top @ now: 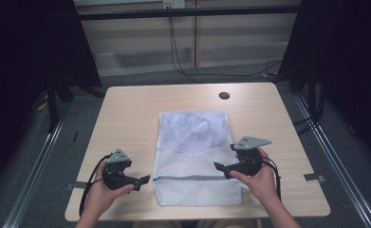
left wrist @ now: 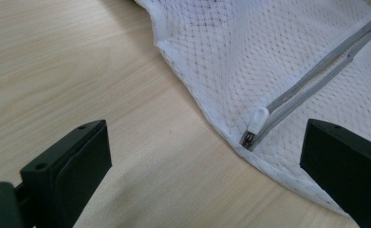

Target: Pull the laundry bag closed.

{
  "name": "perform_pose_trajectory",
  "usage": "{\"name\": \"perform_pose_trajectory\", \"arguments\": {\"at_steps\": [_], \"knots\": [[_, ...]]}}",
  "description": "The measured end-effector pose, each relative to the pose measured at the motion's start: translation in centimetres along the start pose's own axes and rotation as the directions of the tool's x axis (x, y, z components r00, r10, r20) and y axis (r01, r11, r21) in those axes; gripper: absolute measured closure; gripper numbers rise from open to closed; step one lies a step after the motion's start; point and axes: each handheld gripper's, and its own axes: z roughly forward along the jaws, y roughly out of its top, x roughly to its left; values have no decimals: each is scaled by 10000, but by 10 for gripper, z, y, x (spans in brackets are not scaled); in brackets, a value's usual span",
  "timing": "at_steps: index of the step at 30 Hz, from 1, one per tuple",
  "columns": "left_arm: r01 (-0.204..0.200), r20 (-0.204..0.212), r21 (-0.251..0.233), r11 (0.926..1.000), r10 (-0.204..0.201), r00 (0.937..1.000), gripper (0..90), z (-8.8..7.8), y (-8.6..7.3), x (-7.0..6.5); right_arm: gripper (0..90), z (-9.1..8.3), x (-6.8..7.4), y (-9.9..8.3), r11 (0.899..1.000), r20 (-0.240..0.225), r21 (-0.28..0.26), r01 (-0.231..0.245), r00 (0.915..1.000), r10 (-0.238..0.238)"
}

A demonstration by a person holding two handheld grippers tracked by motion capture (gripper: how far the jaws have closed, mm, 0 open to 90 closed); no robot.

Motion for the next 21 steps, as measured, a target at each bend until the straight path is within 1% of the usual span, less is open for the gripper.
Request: {"name": "perform_pose_trajectory", "arguments": {"at_steps": [2,3,4,5,6,7,10,11,12,13,14,15,16,17,18,19,21], "knots": [[56,-31,-97,9999,-57,10000,26,-1,0,0,80,1,1,1,10000,8,-31,56,10000,-56],[120,74,-111,9999,-120,9999,26,-1,0,-1,74,5,4,4,9999,-206,63,134,9997,-133],[120,74,-111,9999,-120,9999,27,-1,0,-1,74,7,6,5,9997,-293,173,160,9994,-155],[54,137,-47,10000,-54,9999,27,-1,0,-1,74,7,6,5,9997,-293,173,160,9994,-155],[-7,161,23,10000,6,9999,27,-1,-1,-2,74,11,10,6,9991,-454,329,281,9986,-266],[-80,182,96,9999,78,9998,27,0,-1,-3,74,11,10,6,9991,-454,329,281,9986,-266],[-239,257,218,9995,233,9994,27,0,-2,-4,73,18,19,10,9976,-688,472,510,9965,-477],[-143,423,136,9998,137,9990,27,0,-2,-5,73,20,27,14,9967,-812,411,699,9945,-664],[-143,423,136,9998,137,9990,27,0,-2,-5,73,20,27,14,9967,-812,411,699,9945,-664],[-140,437,133,9998,134,9990,27,-1,-2,-5,73,22,31,17,9963,-882,404,764,9935,-726],[-113,491,160,9998,105,9987,27,-1,-2,-5,73,26,38,22,9966,-1015,234,795,9919,-768],[-137,533,167,9998,128,9985,27,-1,-3,-3,72,28,42,25,9966,-1060,185,798,9913,-774],[-137,533,167,9998,128,9985,27,-1,-3,-3,72,28,42,25,9966,-1060,185,798,9913,-774],[-98,559,139,9999,90,9984,27,-1,-3,-3,85,36,49,29,9977,-1449,210,652,9875,-615],[-109,526,152,9998,101,9986,27,-2,-3,-2,85,36,49,29,9977,-1449,210,652,9875,-615],[-118,507,154,9998,110,9987,28,-4,-6,-2,94,44,55,30,9957,-1693,238,891,9820,-838],[-73,541,158,9998,64,9985,30,-4,-7,-3,95,50,61,30,9964,-1883,203,821,9791,-769]]}}
